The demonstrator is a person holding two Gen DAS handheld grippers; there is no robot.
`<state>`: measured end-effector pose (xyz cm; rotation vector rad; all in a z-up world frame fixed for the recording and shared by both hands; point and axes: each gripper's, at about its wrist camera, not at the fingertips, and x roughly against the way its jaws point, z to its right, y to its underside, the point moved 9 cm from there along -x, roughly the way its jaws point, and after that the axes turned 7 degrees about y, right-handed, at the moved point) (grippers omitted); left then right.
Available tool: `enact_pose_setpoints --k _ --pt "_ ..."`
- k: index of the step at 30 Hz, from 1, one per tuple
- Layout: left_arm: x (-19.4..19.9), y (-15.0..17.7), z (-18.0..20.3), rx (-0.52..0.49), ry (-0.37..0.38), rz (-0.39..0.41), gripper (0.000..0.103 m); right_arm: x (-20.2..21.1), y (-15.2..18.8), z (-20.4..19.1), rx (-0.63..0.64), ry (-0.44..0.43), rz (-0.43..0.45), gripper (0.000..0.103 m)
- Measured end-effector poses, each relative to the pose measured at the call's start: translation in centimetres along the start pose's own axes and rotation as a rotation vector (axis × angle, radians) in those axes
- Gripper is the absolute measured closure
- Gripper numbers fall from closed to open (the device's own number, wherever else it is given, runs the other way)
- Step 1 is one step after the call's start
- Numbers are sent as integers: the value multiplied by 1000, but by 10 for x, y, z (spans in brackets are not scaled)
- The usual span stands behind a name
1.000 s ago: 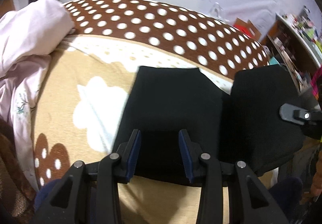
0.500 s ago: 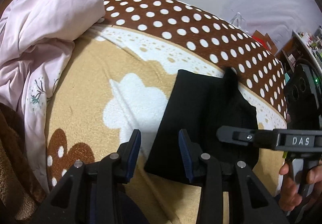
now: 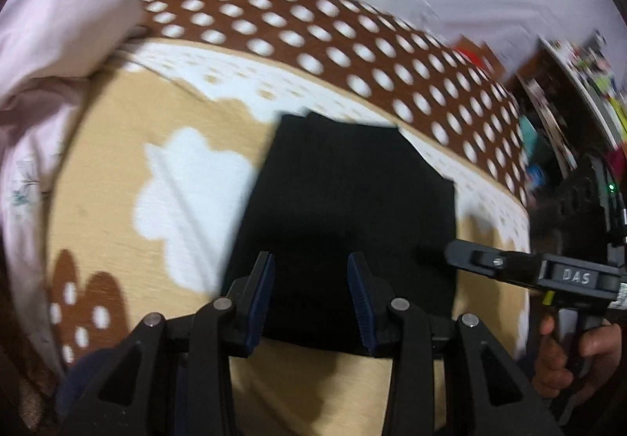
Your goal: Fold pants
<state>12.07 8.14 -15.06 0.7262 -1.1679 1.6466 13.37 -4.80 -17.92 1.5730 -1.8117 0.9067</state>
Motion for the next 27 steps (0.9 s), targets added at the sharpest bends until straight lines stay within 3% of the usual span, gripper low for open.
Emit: enact_pose_setpoints --k 4,8,13,17,27 --pt "-22 14 18 -63 19 -77 62 -4 12 17 -15 36 -16 73" --pt "-47 26 12 -88 -51 -160 62 -24 19 31 21 133 -48 73" --pt "-53 27 16 -121 -82 -170 62 -23 19 31 24 171 -38 73" --pt "-46 24 21 -131 -102 -143 62 -4 25 29 62 241 -3 71" --pt "4 1 50 -160 -93 4 62 47 37 19 82 270 117 66"
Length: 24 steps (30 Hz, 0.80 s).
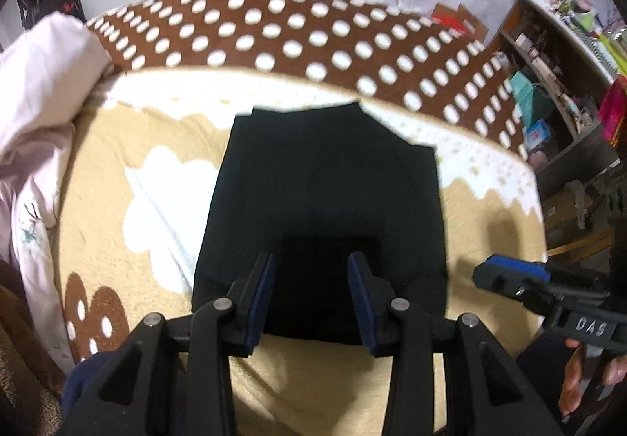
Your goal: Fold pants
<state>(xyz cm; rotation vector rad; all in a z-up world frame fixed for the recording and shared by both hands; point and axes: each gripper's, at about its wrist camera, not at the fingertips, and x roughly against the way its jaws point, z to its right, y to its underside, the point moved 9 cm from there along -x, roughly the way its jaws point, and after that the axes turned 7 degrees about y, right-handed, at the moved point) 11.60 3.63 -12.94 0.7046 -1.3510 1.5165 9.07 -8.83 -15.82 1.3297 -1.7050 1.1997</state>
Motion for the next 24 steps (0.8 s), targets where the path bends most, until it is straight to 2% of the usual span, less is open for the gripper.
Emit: enact_pose_setpoints --k 4,10,24 --pt "17 -8 17 -43 1 50 62 18 -3 -4 15 11 45 57" --pt "35 -7 23 -79 -10 81 62 28 -2 -7 8 0 65 57" --pt "53 -2 16 -58 -1 108 62 43 8 -17 -4 -24 68 57"
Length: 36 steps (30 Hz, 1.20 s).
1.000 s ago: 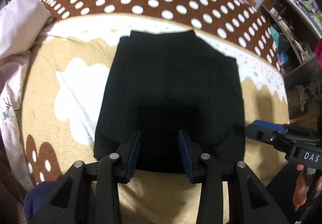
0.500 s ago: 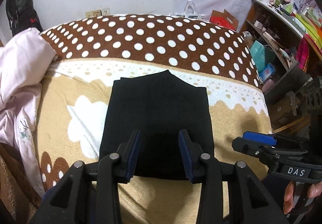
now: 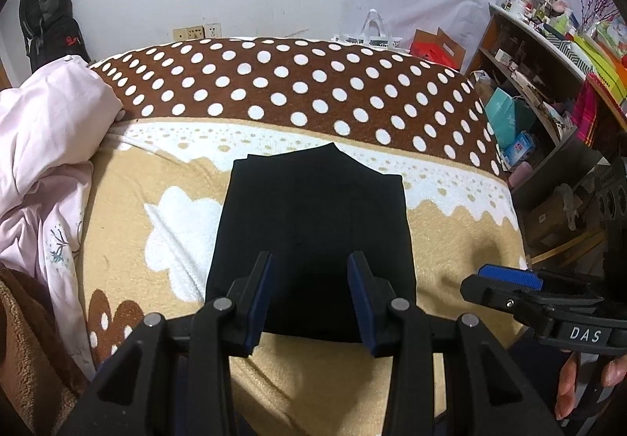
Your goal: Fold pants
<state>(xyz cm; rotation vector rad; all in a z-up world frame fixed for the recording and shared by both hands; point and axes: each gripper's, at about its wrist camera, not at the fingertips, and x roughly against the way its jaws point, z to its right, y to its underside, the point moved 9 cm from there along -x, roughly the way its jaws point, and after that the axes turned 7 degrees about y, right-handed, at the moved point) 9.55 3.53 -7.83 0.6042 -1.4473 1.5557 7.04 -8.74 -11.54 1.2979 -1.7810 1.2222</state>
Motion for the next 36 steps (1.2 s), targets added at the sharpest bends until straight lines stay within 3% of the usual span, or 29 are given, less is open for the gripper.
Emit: enact_pose_setpoints --k 16,36 --pt "5 -5 -11 -10 -22 29 62 8 -8 -10 43 21 63 57" --pt "-43 12 -41 11 -77 -71 62 -39 -12 -2 49 0 13 57"
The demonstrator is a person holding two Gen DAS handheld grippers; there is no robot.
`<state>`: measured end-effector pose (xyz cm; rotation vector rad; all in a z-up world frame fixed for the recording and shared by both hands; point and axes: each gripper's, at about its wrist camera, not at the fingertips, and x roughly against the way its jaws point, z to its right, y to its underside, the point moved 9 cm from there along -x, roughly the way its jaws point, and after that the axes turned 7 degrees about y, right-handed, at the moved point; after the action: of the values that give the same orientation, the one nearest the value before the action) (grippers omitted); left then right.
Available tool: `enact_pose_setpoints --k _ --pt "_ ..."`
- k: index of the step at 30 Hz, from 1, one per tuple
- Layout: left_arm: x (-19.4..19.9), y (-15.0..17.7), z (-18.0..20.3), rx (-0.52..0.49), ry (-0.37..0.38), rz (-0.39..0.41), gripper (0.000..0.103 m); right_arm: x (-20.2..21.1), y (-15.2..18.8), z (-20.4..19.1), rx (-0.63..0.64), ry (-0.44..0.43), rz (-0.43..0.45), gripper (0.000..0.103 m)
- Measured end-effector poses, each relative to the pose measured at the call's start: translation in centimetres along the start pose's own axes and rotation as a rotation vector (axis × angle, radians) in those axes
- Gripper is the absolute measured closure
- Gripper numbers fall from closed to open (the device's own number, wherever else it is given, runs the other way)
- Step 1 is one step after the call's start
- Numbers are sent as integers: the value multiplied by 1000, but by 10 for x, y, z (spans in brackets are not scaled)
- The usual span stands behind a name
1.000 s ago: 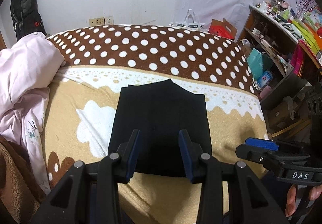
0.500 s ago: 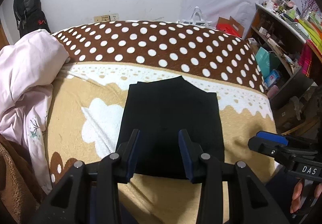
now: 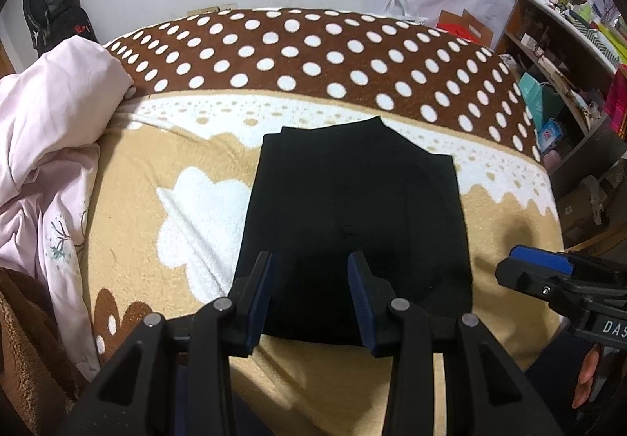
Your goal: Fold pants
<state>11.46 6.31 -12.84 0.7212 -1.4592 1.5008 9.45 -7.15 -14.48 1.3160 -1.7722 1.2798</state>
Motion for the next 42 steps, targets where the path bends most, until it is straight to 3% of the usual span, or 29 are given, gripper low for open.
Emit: enact_pose_setpoints --k 28,32,42 --pt "-54 -3 -33 82 43 -135 62 -48 1 38 -63 12 -94 56" --pt "-65 -13 -43 91 54 -134 55 -58 -1 45 -63 18 -105 56" --pt "-88 -24 -67 131 81 -158 54 -78 -10 53 -83 2 -119 56"
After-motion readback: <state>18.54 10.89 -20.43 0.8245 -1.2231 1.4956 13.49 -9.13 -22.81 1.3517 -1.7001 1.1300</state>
